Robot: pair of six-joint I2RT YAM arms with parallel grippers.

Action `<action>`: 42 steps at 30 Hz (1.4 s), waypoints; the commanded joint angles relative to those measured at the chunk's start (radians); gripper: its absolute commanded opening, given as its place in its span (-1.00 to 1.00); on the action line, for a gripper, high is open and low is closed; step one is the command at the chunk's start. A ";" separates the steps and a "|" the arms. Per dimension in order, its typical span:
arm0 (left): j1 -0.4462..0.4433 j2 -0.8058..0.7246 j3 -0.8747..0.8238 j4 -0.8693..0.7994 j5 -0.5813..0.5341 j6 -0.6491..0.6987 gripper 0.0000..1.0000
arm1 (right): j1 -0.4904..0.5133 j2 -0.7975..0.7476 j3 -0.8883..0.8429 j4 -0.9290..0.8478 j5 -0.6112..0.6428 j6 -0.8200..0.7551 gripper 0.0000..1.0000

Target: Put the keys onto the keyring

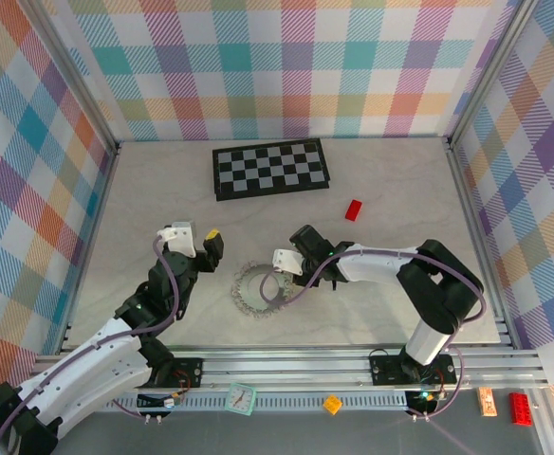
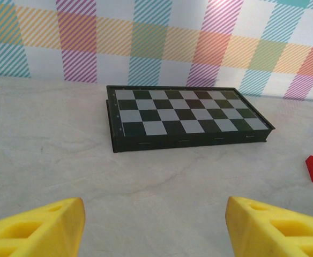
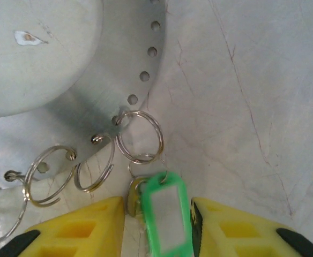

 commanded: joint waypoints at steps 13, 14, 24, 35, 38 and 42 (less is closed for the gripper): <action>0.029 0.073 0.055 0.012 0.045 -0.056 0.44 | -0.038 -0.582 -0.165 0.009 -0.344 0.500 0.32; 0.031 0.082 0.060 0.005 0.048 -0.067 0.44 | -0.037 -0.602 -0.170 0.001 -0.353 0.551 0.31; 0.043 0.161 0.105 -0.102 0.159 -0.154 0.47 | 0.033 -0.540 -0.130 -0.193 -0.250 1.038 0.14; 0.046 0.279 0.158 -0.170 0.487 -0.172 0.32 | 0.032 -0.257 -0.066 -0.122 -0.327 1.392 -0.12; 0.046 0.325 0.185 -0.191 0.515 -0.177 0.34 | 0.032 -0.188 -0.038 -0.109 -0.324 1.421 -0.27; 0.046 0.339 0.177 -0.190 0.520 -0.190 0.39 | 0.032 -0.126 -0.009 -0.146 -0.265 1.417 -0.38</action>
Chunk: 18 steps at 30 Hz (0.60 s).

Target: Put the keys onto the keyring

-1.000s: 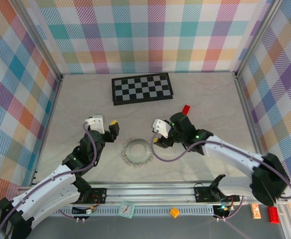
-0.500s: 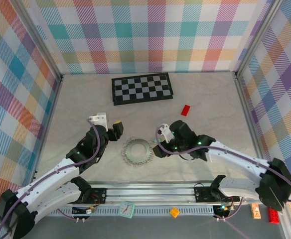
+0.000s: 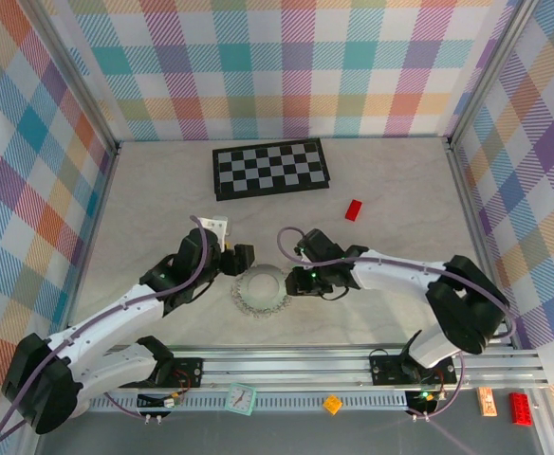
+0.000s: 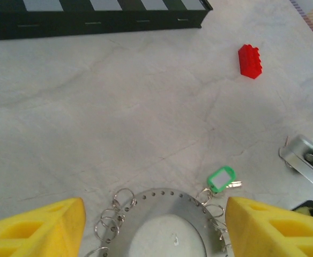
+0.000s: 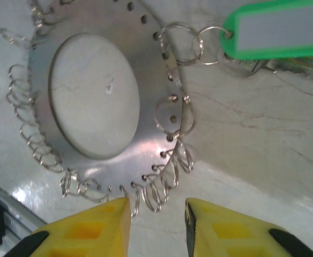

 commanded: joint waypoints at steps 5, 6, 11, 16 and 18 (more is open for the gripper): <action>0.008 -0.006 0.011 -0.032 0.050 -0.028 0.40 | -0.002 0.075 0.081 -0.031 0.063 -0.023 -0.42; 0.008 -0.007 0.010 -0.034 0.051 -0.028 0.40 | -0.001 0.088 0.094 -0.042 0.065 -0.035 -0.43; 0.008 -0.011 0.006 -0.037 0.045 -0.028 0.39 | -0.002 0.117 0.127 -0.091 0.126 -0.070 -0.52; 0.008 -0.004 0.014 -0.043 0.048 -0.025 0.38 | -0.002 0.105 0.127 -0.134 0.174 -0.100 -0.55; 0.008 0.001 0.012 -0.035 0.047 -0.024 0.38 | -0.002 0.116 0.130 -0.136 0.145 -0.130 -0.55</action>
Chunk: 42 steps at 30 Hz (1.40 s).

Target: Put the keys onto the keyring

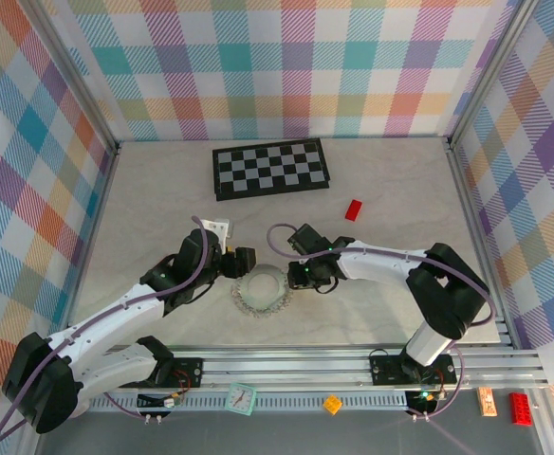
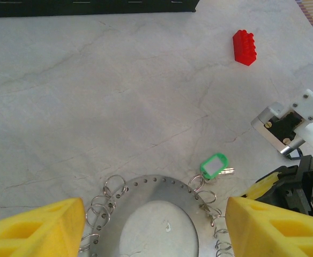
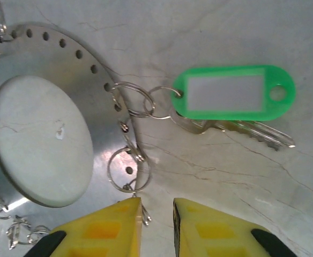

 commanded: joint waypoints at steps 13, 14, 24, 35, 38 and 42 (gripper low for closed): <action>0.008 0.008 0.024 -0.013 0.012 -0.010 0.34 | -0.001 0.061 0.042 -0.026 -0.122 -0.091 -0.58; 0.008 0.008 0.026 -0.015 0.014 -0.009 0.34 | -0.001 0.055 0.038 -0.017 -0.134 -0.089 -0.55; 0.009 0.015 0.017 -0.011 0.023 -0.018 0.34 | -0.006 -0.075 -0.040 0.045 -0.133 -0.145 -0.31; 0.009 0.017 0.008 -0.001 0.039 -0.034 0.32 | -0.012 -0.018 -0.034 0.058 -0.196 -0.138 -0.47; 0.008 0.015 0.009 -0.007 0.036 -0.035 0.32 | -0.012 -0.008 -0.035 0.061 -0.191 -0.124 -0.51; 0.008 0.014 0.009 -0.006 0.036 -0.036 0.31 | -0.012 0.007 -0.038 0.067 -0.208 -0.119 -0.51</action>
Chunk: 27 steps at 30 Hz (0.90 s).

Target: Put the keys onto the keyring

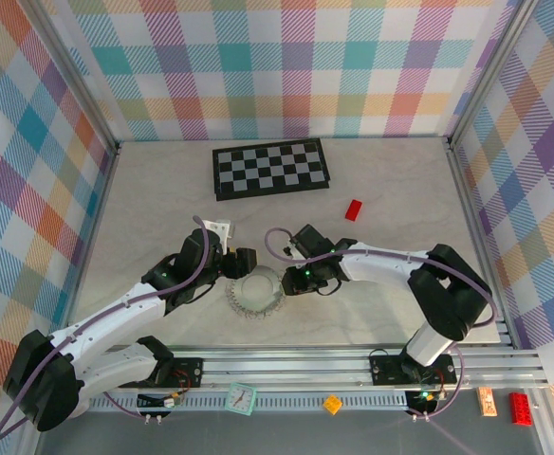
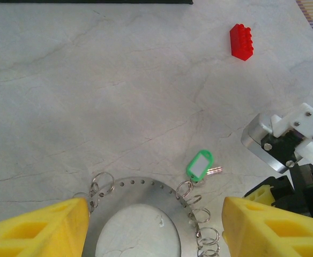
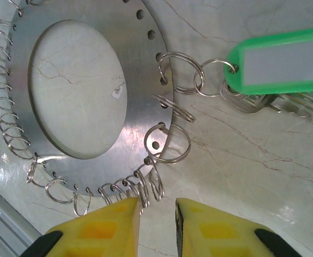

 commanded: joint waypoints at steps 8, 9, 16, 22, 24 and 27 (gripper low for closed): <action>0.008 0.006 0.014 -0.009 0.010 -0.012 0.30 | -0.005 0.048 -0.005 0.031 -0.031 0.009 -0.51; 0.008 0.006 0.014 -0.011 0.011 -0.013 0.30 | -0.005 0.050 -0.004 0.033 -0.033 0.010 -0.51; 0.008 0.007 0.018 -0.014 0.009 -0.013 0.29 | -0.005 0.074 -0.003 0.068 -0.053 0.019 -0.55; 0.008 0.004 0.021 -0.020 0.008 -0.014 0.29 | -0.005 0.083 -0.005 0.078 -0.061 0.021 -0.67; 0.008 0.003 0.022 -0.021 0.008 -0.013 0.29 | -0.005 0.076 -0.004 0.075 -0.060 0.021 -0.75; 0.008 0.000 0.022 -0.023 0.006 -0.013 0.28 | -0.005 0.041 -0.003 0.064 -0.059 0.008 -0.87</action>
